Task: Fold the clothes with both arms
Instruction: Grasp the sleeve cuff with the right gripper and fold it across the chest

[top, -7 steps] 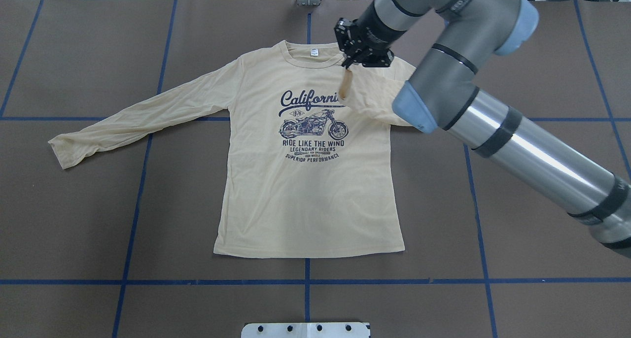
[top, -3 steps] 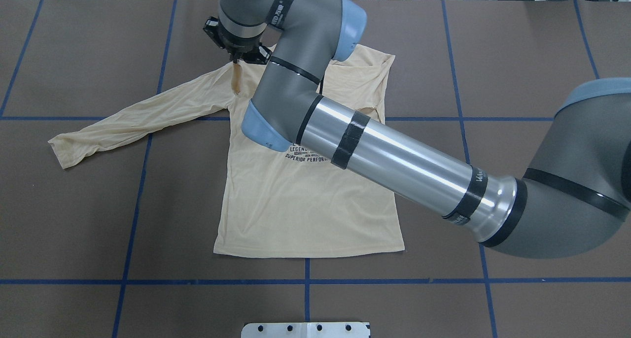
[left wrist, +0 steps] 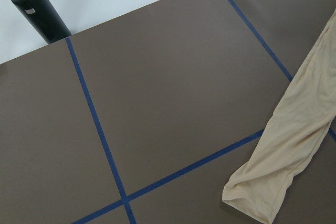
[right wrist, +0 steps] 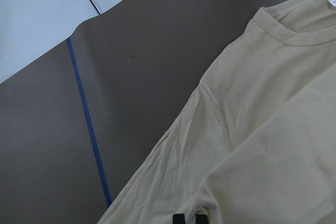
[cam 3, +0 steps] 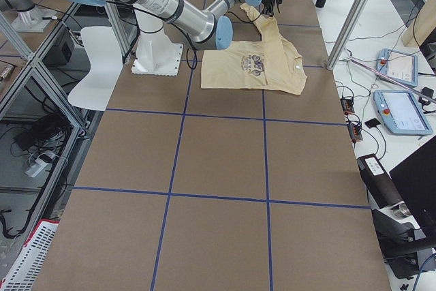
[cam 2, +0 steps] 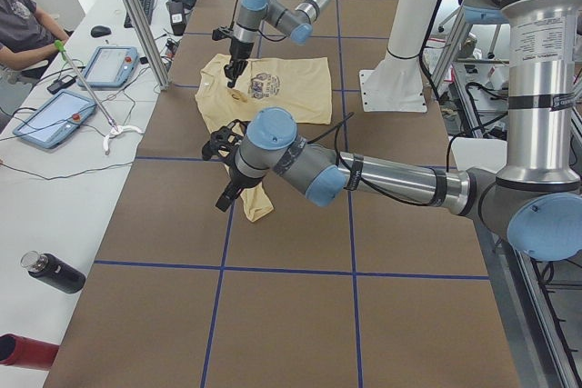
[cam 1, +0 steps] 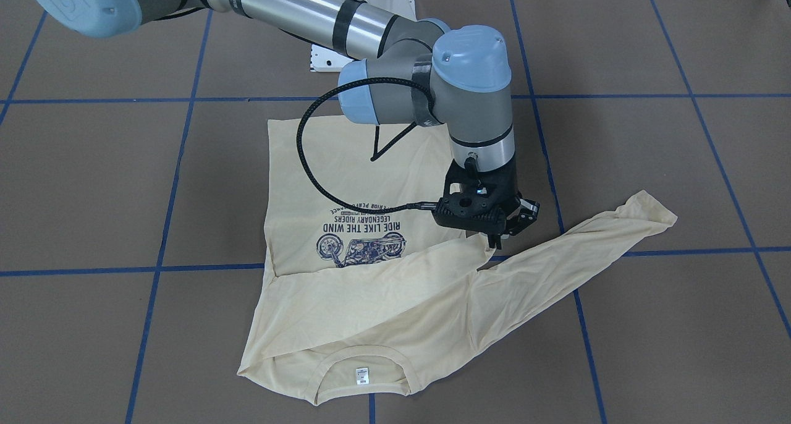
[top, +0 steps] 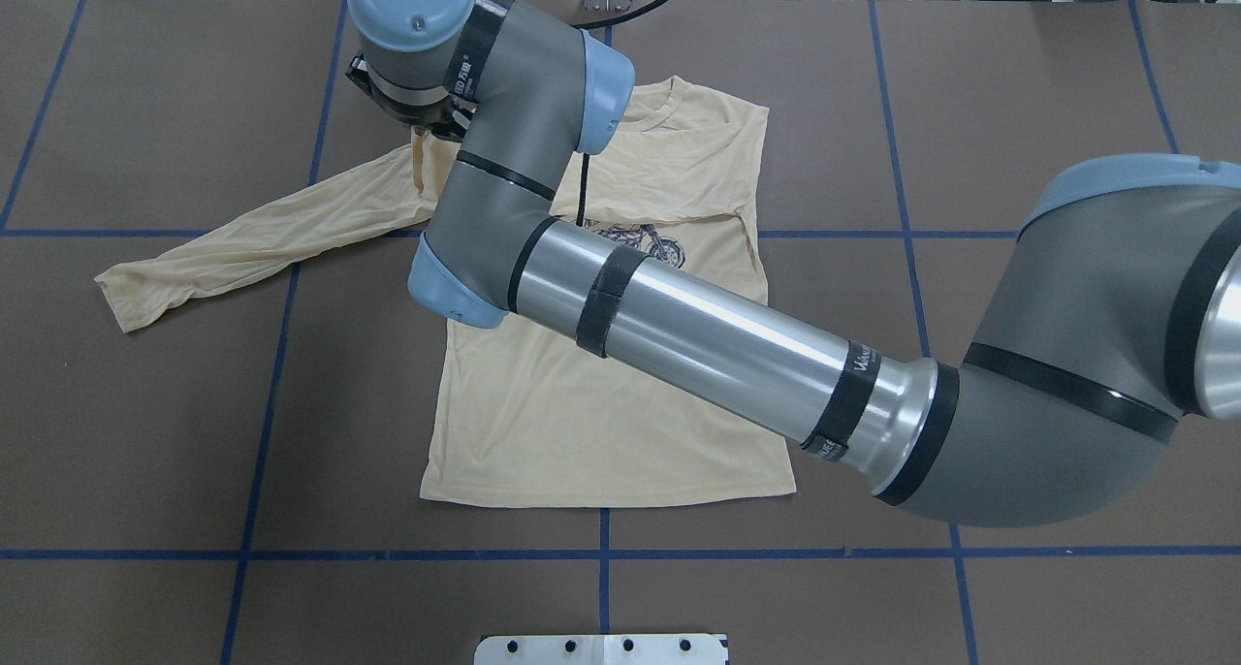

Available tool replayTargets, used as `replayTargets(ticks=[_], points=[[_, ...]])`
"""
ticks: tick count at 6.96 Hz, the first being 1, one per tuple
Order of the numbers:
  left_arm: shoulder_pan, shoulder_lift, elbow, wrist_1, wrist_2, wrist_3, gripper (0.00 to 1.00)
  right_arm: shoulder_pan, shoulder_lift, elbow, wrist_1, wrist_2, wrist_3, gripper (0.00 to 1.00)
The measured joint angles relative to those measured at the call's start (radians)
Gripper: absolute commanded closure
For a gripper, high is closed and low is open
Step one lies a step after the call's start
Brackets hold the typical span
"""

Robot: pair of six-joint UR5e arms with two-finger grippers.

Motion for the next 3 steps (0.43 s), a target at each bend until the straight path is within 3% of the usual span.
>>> replayTargets(ticks=[3], points=[[0.043, -0.003, 0.000, -0.007, -0.001, -0.032, 0.00, 0.007, 0.052, -0.101, 0.085, -0.028, 0.148, 0.12]])
